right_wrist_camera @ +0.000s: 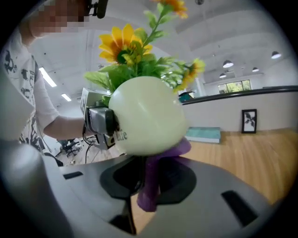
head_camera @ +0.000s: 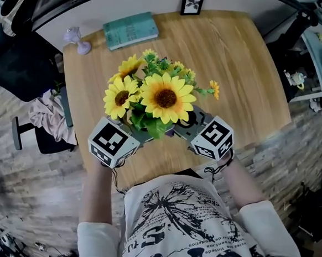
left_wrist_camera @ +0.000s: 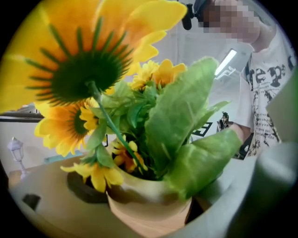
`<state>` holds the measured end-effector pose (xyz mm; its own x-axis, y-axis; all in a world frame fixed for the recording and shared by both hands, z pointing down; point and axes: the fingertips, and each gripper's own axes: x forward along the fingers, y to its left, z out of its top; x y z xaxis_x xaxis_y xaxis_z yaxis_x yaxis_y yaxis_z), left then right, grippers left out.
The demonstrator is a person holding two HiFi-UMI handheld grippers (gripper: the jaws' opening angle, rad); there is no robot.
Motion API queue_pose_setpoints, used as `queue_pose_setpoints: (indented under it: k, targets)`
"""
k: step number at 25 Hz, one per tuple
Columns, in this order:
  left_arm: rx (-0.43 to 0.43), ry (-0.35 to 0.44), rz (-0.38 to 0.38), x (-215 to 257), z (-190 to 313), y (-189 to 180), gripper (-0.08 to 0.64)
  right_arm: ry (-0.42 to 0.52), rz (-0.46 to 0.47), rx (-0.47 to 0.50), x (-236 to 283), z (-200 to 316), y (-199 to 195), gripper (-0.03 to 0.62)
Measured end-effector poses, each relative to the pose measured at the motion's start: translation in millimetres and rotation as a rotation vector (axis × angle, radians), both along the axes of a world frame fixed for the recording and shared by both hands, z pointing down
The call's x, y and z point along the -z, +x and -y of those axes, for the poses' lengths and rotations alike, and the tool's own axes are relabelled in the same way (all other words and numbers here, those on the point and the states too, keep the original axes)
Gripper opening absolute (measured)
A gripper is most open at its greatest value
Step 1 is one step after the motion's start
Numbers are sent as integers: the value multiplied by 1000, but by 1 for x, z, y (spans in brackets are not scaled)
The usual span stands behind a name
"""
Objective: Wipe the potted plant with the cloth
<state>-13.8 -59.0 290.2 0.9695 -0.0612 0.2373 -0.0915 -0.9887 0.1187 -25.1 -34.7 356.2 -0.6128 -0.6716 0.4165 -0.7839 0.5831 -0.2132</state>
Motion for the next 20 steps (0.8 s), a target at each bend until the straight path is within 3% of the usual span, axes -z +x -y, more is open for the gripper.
queue_pose_setpoints:
  k: [4, 13, 20]
  targets:
    - [-3, 18, -8, 0, 3, -2, 535, 12, -98, 77, -8, 5, -30, 81]
    - [31, 0, -25, -6, 7, -17, 535, -24, -9, 148, -10, -9, -45, 80]
    - [64, 29, 9, -16, 13, -32, 535, -53, -15, 157, -17, -17, -38, 80]
